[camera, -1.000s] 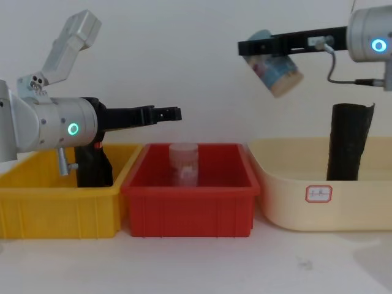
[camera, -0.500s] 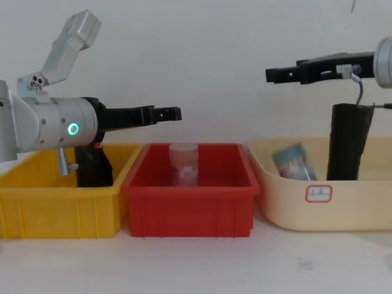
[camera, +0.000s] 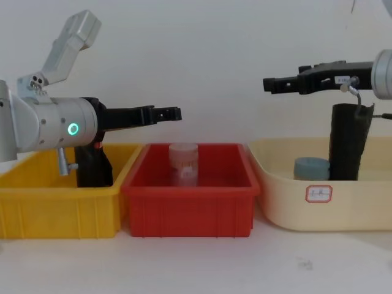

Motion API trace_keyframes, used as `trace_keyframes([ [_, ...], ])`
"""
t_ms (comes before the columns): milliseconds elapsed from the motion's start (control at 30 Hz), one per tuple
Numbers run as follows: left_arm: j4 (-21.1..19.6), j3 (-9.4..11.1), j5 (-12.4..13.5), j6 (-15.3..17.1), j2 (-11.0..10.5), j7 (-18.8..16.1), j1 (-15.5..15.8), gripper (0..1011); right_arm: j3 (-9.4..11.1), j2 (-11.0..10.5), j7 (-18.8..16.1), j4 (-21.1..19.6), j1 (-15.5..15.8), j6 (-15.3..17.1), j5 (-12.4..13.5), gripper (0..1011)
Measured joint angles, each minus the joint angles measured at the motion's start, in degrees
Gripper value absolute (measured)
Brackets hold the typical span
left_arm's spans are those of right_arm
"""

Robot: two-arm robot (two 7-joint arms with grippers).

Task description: Pick up the garbage bag with the one hand and transfer it to the other hand.

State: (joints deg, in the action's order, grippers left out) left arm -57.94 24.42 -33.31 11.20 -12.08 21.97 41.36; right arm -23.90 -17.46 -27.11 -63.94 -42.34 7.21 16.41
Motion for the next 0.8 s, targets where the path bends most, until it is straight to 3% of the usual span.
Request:
trace_keyframes([
  [267,0.0,0.0,0.0,0.0,0.0,0.0,0.0,1002,1.3,0.1,0.3,-4.2,2.0,0.9,1.8,1000],
  [500,0.0,0.0,0.0,0.0,0.0,0.0,0.0,1002,2.5,-0.3,1.5,-13.0,7.0,3.9,4.4,1000],
  [800,0.0,0.0,0.0,0.0,0.0,0.0,0.0,1002,1.5,-0.6,4.5,-20.3,12.6,6.2,4.6,1000],
])
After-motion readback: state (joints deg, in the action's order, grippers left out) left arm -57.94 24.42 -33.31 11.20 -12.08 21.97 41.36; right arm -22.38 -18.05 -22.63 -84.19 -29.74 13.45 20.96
